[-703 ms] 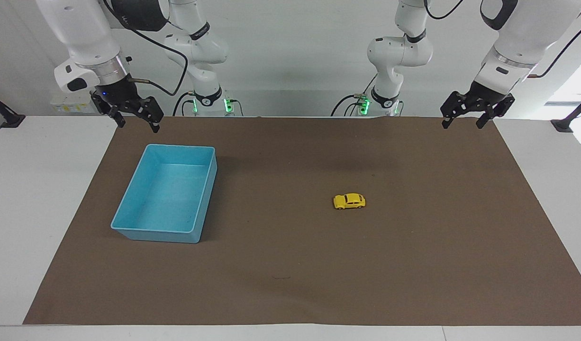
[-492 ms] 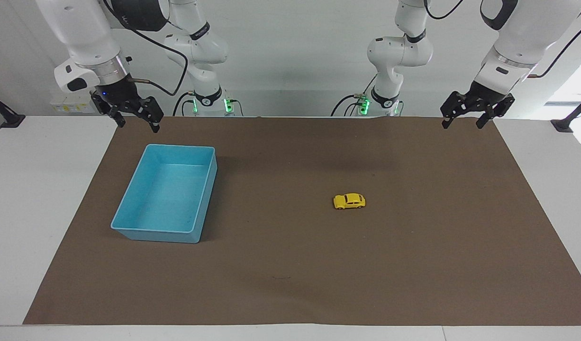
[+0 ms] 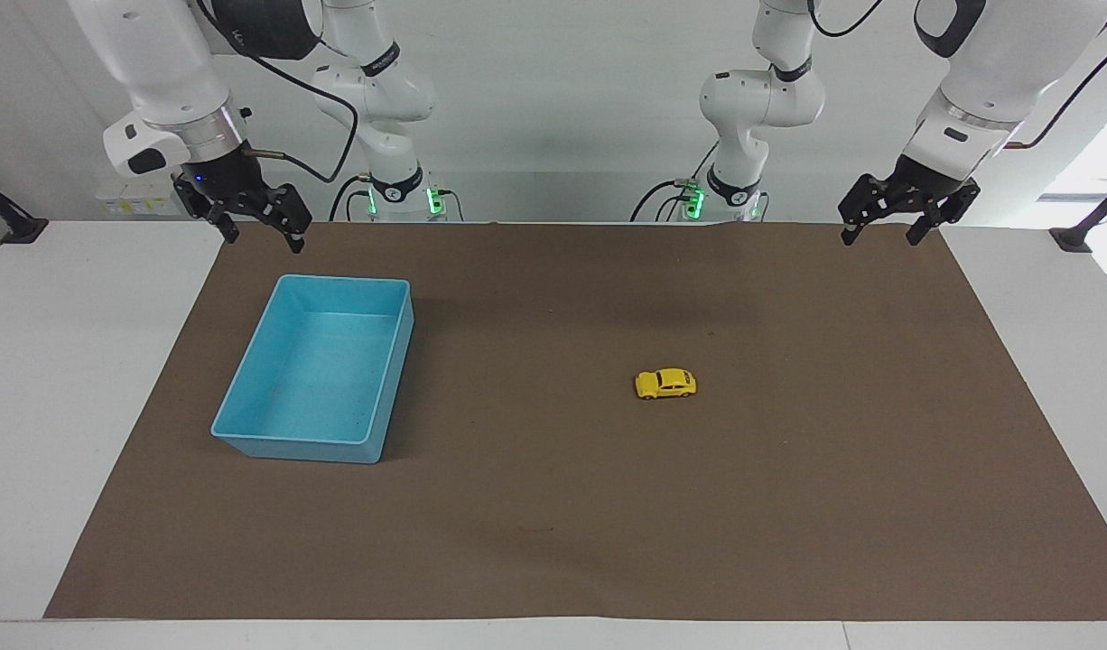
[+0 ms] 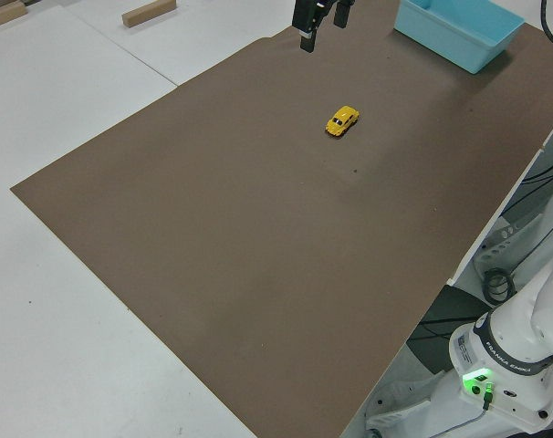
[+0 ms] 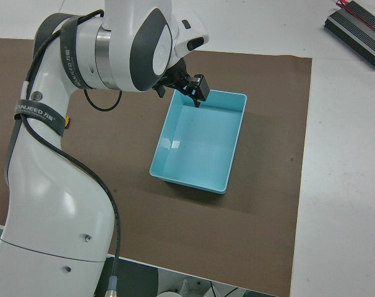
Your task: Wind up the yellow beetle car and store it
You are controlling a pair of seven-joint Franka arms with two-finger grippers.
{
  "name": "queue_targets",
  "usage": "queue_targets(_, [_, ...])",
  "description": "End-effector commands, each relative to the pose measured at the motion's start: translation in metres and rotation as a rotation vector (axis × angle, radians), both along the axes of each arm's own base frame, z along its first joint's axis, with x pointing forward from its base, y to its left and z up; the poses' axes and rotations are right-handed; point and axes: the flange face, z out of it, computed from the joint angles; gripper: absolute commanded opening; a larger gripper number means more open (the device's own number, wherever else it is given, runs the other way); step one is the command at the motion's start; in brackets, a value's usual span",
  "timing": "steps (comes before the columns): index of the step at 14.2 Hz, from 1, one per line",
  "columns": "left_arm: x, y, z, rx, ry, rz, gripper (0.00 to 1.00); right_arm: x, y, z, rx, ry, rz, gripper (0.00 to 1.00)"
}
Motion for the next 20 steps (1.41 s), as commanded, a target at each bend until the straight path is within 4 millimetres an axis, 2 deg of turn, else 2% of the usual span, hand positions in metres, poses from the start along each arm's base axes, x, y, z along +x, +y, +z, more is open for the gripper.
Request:
queue_targets(1, [-0.003,0.000,0.000,-0.015,-0.005,-0.002,1.00,-0.007,-0.002,0.002,-0.001,-0.013,0.026,1.00])
queue_targets(8, [-0.003,0.000,0.000,-0.014,-0.003,0.000,1.00,-0.007,-0.002,0.002,-0.002,-0.013,0.026,1.00])
queue_targets(11, [-0.001,-0.007,-0.013,-0.012,0.019,0.041,1.00,-0.007,-0.002,0.001,-0.001,-0.012,0.026,1.00])
queue_targets(13, [0.002,-0.019,-0.019,-0.011,0.020,0.175,1.00,-0.007,-0.002,0.001,-0.001,-0.012,0.026,1.00])
queue_targets(14, [0.003,-0.032,-0.026,-0.011,0.017,0.232,1.00,-0.007,-0.002,0.001,-0.001,-0.012,0.028,1.00])
queue_targets(17, [0.007,-0.055,-0.042,-0.029,-0.012,0.518,1.00,-0.007,-0.002,0.002,-0.002,-0.013,0.028,1.00])
queue_targets(20, [0.005,-0.072,-0.050,-0.041,-0.002,0.755,1.00,-0.007,-0.002,0.001,-0.002,-0.012,0.028,1.00])
